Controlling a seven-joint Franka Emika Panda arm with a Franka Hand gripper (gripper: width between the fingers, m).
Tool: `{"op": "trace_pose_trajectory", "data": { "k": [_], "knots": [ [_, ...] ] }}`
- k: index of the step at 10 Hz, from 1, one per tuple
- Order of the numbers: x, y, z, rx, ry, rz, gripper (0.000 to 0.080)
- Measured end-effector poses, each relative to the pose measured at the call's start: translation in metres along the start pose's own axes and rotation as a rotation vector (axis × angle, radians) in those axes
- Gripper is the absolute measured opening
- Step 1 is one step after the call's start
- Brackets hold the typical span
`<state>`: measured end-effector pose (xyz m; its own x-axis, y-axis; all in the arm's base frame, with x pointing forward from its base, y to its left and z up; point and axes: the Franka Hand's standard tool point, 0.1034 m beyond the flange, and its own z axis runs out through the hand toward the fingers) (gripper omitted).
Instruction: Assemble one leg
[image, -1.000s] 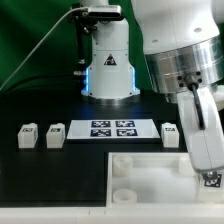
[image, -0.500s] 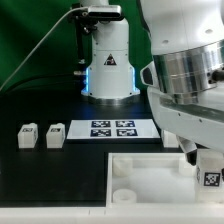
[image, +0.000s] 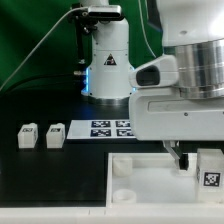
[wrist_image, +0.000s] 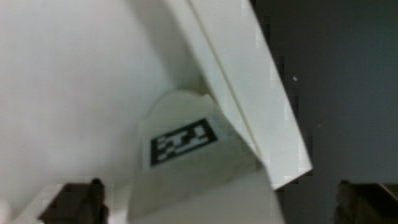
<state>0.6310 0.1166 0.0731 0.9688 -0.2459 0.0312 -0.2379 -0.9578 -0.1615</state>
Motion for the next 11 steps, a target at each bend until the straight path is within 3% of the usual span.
{"op": "trace_pose_trajectory", "data": {
  "k": [3, 5, 9, 10, 11],
  "knots": [
    [0.0, 0.0, 0.001, 0.003, 0.001, 0.061, 0.0639],
    [-0.001, 0.004, 0.003, -0.001, -0.005, 0.298, 0.031],
    [0.001, 0.014, 0.003, 0.018, -0.025, 0.883, 0.0304],
    [-0.001, 0.013, 0.003, 0.039, -0.052, 1.103, 0.0302],
    [-0.002, 0.012, 0.004, 0.077, -0.091, 1.331, 0.03]
  ]
}}
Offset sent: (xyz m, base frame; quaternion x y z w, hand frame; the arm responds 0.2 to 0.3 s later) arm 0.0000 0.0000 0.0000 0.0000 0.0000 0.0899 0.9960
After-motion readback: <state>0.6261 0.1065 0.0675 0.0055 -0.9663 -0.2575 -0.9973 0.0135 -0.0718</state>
